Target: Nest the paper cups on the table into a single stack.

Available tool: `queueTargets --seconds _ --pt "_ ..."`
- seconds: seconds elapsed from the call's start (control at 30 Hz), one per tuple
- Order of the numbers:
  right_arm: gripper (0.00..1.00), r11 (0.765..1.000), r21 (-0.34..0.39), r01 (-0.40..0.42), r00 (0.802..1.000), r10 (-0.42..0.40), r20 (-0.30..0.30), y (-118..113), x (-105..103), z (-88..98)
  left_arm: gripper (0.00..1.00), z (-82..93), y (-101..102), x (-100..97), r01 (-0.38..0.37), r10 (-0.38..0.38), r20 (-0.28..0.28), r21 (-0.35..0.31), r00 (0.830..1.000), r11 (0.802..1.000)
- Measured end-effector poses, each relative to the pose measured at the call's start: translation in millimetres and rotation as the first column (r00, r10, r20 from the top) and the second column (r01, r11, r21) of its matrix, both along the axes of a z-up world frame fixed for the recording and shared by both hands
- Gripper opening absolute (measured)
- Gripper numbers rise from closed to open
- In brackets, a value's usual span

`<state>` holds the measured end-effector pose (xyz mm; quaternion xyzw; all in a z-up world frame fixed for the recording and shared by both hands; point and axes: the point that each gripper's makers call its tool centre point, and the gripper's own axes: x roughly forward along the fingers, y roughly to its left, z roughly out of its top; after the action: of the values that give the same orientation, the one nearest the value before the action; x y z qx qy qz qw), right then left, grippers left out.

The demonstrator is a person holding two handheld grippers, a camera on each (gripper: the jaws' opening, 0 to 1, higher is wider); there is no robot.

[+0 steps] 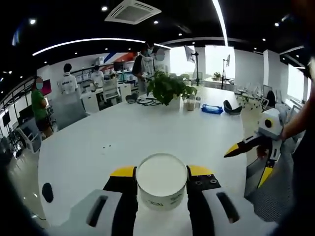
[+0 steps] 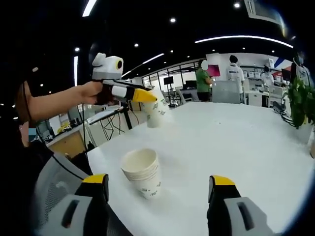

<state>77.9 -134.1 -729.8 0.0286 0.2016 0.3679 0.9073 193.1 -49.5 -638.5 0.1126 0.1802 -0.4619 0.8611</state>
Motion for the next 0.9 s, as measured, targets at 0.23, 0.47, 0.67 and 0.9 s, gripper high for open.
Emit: queueTargets --seconds 0.23,0.47,0.67,0.9 --pt "0.81 0.997 0.078 -0.006 1.0 0.005 0.016 8 6 16.4 0.37 11.1 -18 -26.1 0.099 -0.099 -0.001 -0.033 0.995 0.995" --pt "0.79 0.984 0.178 -0.023 1.0 0.026 -0.014 17 7 28.4 0.37 14.1 -32 -51.4 0.211 -0.212 -0.012 -0.05 0.977 0.976" --pt "0.74 0.962 0.261 -0.074 0.995 0.089 -0.05 29 -2 35.7 0.37 15.1 -40 -68.0 0.28 -0.283 -0.024 -0.094 0.959 0.955" --pt "0.74 0.923 0.364 -0.123 0.986 0.156 -0.061 42 -10 50.6 0.37 14.6 -46 -83.6 0.334 -0.34 -0.034 -0.12 0.94 0.935"
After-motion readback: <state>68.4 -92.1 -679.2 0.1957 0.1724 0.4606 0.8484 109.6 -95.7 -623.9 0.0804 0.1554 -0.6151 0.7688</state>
